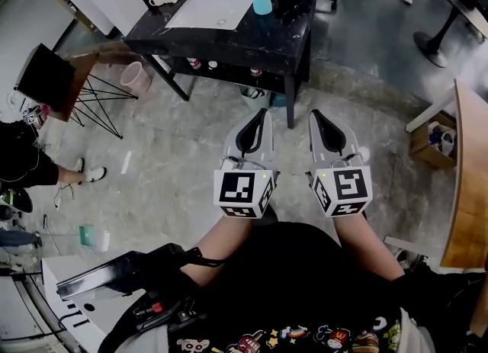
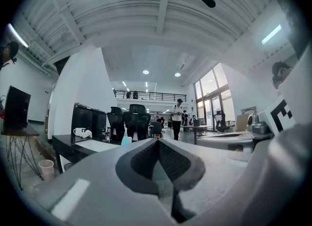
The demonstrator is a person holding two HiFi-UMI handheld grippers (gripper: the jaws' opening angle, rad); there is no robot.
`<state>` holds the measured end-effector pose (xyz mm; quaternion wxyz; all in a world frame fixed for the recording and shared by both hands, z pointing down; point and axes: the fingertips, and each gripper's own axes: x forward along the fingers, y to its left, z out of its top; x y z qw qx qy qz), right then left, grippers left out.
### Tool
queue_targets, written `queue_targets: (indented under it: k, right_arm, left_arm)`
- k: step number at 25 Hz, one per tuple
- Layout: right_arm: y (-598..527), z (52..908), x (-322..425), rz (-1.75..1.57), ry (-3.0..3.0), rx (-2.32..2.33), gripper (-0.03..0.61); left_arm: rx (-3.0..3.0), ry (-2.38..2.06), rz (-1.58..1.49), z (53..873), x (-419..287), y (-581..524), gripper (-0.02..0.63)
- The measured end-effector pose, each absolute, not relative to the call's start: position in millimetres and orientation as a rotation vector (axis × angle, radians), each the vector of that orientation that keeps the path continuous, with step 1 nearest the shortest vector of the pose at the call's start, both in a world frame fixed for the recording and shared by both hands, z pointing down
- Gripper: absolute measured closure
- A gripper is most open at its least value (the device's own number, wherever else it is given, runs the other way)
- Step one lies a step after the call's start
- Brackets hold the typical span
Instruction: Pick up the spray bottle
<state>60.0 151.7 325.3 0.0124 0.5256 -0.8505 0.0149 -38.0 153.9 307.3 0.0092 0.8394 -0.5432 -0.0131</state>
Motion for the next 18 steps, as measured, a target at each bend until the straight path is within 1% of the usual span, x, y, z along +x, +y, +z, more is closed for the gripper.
queue_targets:
  k: [6,13,18]
  right_arm:
    - [88,315,39,0.05,-2.601,1.71,0.552]
    - [11,315,2,0.057,-2.531,1.798,0.552]
    - [-23,321,-25,0.034,-2.485,1.824,0.552]
  left_arm:
    - [2.687,-1.596,-0.042,297,-51,84,0.614]
    - [2.732,-1.495,-0.045,296,-86,2,0.614]
    - [2.732,-1.44,-0.056,303,-111,-37,0.614]
